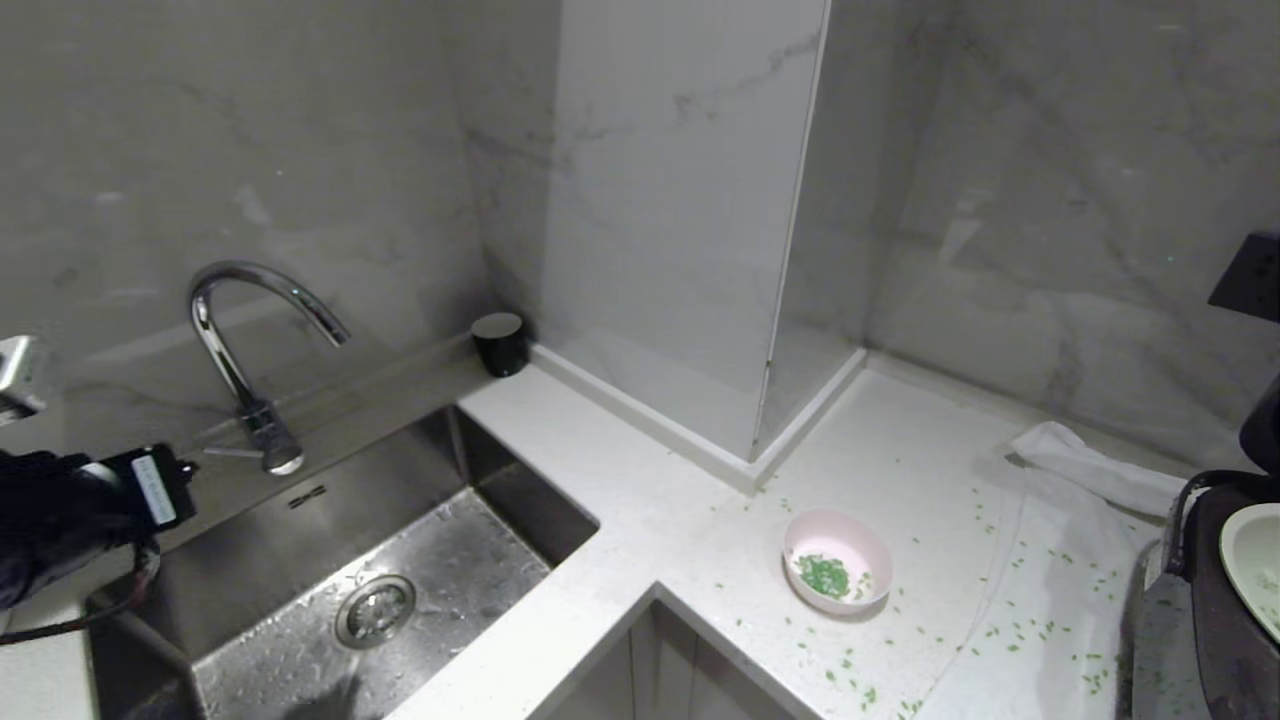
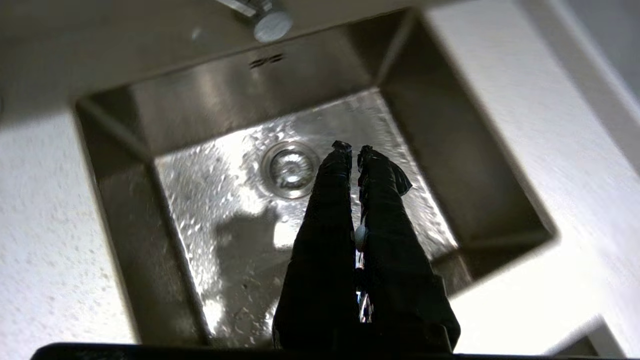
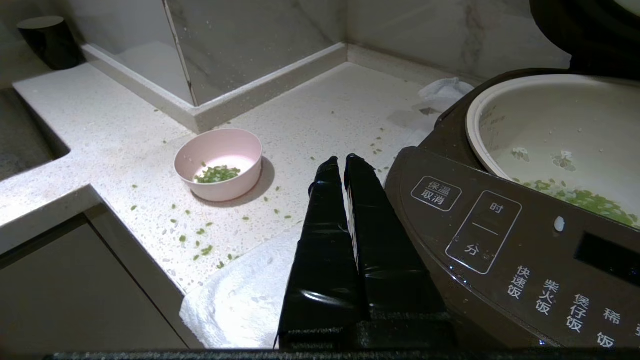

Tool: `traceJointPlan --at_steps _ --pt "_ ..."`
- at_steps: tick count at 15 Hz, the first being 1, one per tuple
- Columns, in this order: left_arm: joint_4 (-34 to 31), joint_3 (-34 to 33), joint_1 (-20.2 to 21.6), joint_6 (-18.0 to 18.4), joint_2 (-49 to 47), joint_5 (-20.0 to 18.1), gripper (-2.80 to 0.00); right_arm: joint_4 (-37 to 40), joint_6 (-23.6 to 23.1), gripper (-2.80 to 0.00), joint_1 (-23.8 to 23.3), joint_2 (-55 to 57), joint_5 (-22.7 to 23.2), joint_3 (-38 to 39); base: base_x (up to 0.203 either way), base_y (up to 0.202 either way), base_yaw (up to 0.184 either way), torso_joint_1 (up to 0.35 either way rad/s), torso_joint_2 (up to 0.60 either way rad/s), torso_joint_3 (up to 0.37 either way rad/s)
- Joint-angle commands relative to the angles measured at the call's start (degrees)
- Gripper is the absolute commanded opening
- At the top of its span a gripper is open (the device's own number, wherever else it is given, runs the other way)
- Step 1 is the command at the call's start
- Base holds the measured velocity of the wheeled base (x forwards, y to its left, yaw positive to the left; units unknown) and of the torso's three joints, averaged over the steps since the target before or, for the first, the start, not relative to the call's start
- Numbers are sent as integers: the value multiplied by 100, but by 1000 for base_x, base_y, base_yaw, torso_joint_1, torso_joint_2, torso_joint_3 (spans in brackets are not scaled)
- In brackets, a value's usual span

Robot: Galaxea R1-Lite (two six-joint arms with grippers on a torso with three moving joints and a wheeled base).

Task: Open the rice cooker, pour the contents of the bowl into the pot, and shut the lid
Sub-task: Turn on the tap

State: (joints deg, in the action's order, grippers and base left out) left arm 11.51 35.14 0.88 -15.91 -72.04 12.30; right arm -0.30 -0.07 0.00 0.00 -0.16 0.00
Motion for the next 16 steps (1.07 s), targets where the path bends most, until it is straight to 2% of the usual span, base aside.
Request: traceJointPlan --at_steps 1,4,8,11,12,16 --pt "248 343 32 -453 -1809 555 -280 -5 -1 -280 0 0 -2 9 0 0 0 0 0 0" --pt "483 896 261 -794 -2741 937 -280 -5 -1 -280 0 0 -2 9 0 0 0 0 0 0" --pt "517 1865 905 -1000 -3717 984 -280 -5 -1 -280 0 0 1 9 0 0 0 0 0 0" --pt "520 2231 1042 -1027 -4179 1013 -280 -5 -1 -280 0 0 3 9 0 0 0 0 0 0" --pt "522 2315 1053 -1047 -4261 1012 0 -5 -1 -280 0 0 7 9 0 0 0 0 0 0" --pt "526 2710 1143 -1104 -4552 943 0 -5 -1 -280 0 0 -2 9 0 0 0 0 0 0"
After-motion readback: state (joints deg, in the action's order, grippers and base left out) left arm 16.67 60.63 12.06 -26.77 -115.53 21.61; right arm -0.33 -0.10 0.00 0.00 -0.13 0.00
